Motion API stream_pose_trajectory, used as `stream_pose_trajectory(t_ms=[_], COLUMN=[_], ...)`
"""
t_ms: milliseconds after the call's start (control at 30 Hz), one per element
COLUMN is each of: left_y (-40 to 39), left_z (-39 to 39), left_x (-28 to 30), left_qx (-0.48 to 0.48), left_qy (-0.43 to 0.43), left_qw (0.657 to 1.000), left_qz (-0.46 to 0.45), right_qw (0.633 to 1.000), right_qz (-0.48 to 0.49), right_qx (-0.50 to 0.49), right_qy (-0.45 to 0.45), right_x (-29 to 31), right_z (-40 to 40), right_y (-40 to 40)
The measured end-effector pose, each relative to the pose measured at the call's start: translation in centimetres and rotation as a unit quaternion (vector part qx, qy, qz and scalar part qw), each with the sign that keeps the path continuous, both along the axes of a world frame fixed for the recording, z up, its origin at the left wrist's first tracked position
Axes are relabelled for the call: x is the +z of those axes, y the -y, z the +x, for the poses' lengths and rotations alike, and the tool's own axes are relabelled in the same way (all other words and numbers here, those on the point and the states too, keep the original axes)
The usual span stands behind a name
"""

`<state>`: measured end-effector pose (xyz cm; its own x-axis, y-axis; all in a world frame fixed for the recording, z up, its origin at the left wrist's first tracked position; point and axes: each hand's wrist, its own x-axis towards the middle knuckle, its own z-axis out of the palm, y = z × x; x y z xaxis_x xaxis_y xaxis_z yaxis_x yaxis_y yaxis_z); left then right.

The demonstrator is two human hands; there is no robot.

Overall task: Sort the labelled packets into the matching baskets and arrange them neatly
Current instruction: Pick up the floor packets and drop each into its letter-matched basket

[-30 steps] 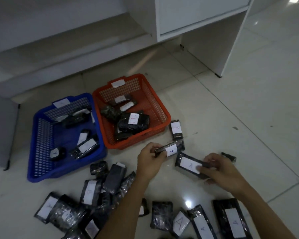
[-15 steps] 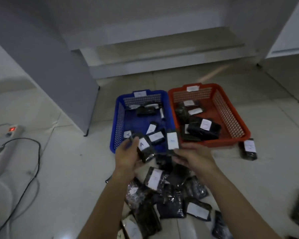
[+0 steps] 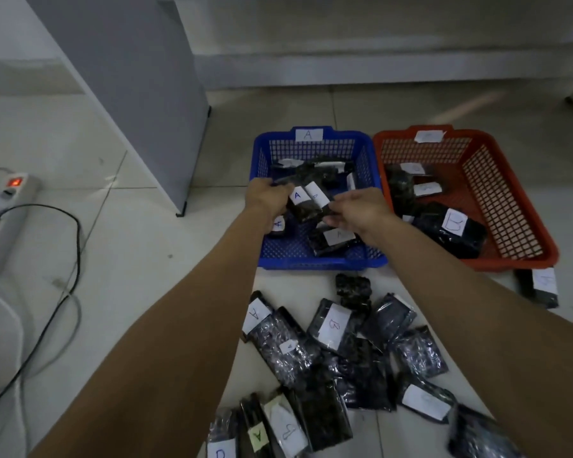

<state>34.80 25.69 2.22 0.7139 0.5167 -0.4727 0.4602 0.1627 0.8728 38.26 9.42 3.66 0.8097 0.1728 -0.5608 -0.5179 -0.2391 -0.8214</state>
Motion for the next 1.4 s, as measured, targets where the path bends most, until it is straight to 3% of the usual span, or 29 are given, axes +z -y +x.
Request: stream_pose_trajectory(t_ms=[133,267,367,433,533,633,733,800,867,933,1000,1067,1133,1200,1300,1400], left_y=[-0.3,0.4,0.0,-0.1,0.0,0.2,0.8,1.3,1.3,0.7,0.5,0.5,0.2,0.6,2.3,3.7], left_z=[0.3,0.4,-0.1,-1.7,-6.8,-14.3,-20.1,-21.9,-22.5,-22.4,-22.4,-22.8,-23.4,-24.2,-25.1,-24.6], left_x=[-1.1,-1.0,-1.3,-0.8,0.5,-0.1,-2.9,-5.8,-7.6,-8.8,-8.3,-6.9,-6.2,-5.1,-2.5,-1.1], left_qx=[-0.046,-0.139,-0.16,-0.141,-0.057,0.056,0.1,-0.019,-0.13,-0.153,-0.148,-0.121,-0.029,0.056,0.089,0.104], left_qy=[-0.02,-0.069,-0.078,-0.045,0.06,0.093,-0.02,-0.108,-0.155,-0.17,-0.171,-0.171,-0.128,-0.045,0.06,0.076], left_qw=[0.989,0.946,0.938,0.951,0.969,0.965,0.966,0.964,0.93,0.915,0.926,0.949,0.987,0.995,0.978,0.971], left_qz=[0.142,0.285,0.299,0.27,0.232,0.238,0.238,0.244,0.307,0.333,0.301,0.235,0.094,-0.067,-0.177,-0.2], right_qw=[0.997,0.977,0.954,0.947,0.951,0.931,0.904,0.872,0.84,0.822,0.825,0.875,0.934,0.974,0.989,0.987], right_qz=[-0.077,-0.178,-0.24,-0.242,-0.163,-0.158,-0.215,-0.281,-0.333,-0.366,-0.369,-0.304,-0.188,-0.061,0.063,0.129], right_qx=[0.014,0.078,0.126,0.123,0.095,0.181,0.307,0.365,0.396,0.4,0.389,0.346,0.279,0.2,0.131,0.087], right_qy=[0.027,0.083,0.125,0.172,0.246,0.274,0.205,0.167,0.162,0.175,0.176,0.146,0.119,0.081,-0.003,-0.026], right_x=[-3.0,-4.3,-3.1,-2.0,0.0,0.8,-1.4,-3.5,-5.0,-5.6,-6.0,-6.1,-5.7,-4.5,-2.3,-1.4], right_z=[1.6,2.4,1.7,0.5,-3.6,-9.3,-14.6,-17.0,-18.5,-19.6,-20.1,-20.0,-19.4,-18.9,-18.5,-17.8], right_y=[0.1,0.4,0.9,1.6,2.8,3.1,2.3,1.6,0.9,0.7,0.9,1.4,2.4,3.5,4.9,6.0])
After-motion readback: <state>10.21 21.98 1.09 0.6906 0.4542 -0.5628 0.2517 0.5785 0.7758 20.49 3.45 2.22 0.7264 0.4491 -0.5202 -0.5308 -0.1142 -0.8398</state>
